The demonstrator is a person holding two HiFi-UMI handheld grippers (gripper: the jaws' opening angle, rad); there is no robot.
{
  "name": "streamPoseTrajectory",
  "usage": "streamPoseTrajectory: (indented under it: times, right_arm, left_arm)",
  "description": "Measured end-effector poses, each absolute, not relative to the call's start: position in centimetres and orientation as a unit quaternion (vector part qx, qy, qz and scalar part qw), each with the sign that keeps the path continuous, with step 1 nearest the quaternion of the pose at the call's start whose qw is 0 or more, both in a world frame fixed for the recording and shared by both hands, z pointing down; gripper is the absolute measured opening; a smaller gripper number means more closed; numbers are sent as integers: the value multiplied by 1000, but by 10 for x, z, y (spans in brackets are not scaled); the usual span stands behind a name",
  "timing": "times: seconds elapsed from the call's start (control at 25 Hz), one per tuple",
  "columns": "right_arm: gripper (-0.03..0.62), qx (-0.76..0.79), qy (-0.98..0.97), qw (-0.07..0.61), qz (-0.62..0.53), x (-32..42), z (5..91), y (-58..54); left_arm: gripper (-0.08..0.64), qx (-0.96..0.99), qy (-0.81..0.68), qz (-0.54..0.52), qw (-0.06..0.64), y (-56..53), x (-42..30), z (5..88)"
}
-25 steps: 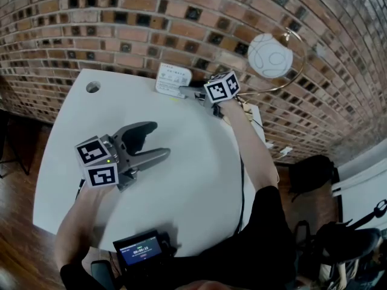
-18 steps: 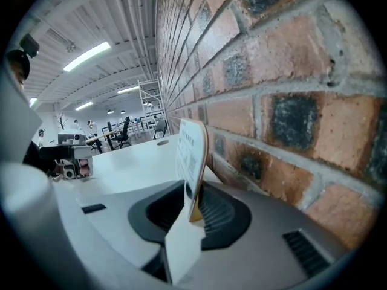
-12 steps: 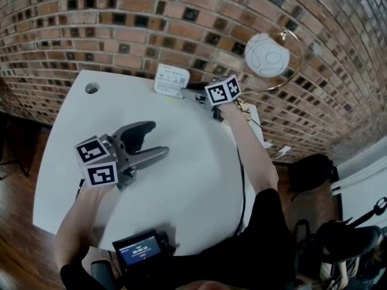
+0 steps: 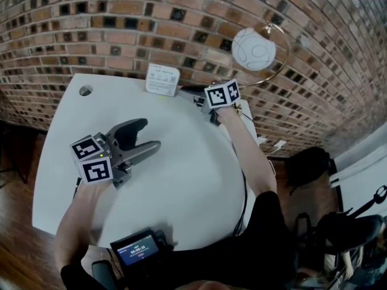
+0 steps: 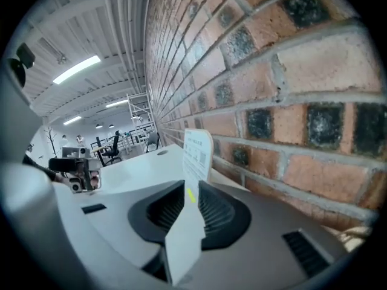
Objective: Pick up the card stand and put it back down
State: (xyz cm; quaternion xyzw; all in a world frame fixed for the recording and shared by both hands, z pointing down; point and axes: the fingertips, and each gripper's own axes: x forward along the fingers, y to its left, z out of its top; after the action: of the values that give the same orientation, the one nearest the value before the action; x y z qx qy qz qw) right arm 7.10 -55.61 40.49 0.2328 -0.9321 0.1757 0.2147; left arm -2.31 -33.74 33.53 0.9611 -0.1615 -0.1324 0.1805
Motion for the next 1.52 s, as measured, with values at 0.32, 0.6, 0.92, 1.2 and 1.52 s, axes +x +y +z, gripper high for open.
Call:
streamPoseTrajectory:
  times: [0.32,0.6,0.92,1.2,1.52]
  right_arm:
    - [85,183,-959,164,139,56,357,-486]
    - [58,149,-968,105,170,50,337,-428]
    - [29,140,-972,46,181,59,308,-384]
    - [21,148,-977,11,152,68,279,-352]
    - [21,129,-978,-31,160,77,259,-318]
  left_arm:
    - [351,962,-137,-146,187,-322,-12,327]
    - [351,964,-118,-149,186,-311,-1,325]
    - [351,969,-100,-156,161,-296,7,309]
    - [351,970,-110,-160,145,-294,-5,292]
    - [351,973,-125,-140,134,-272,0,280]
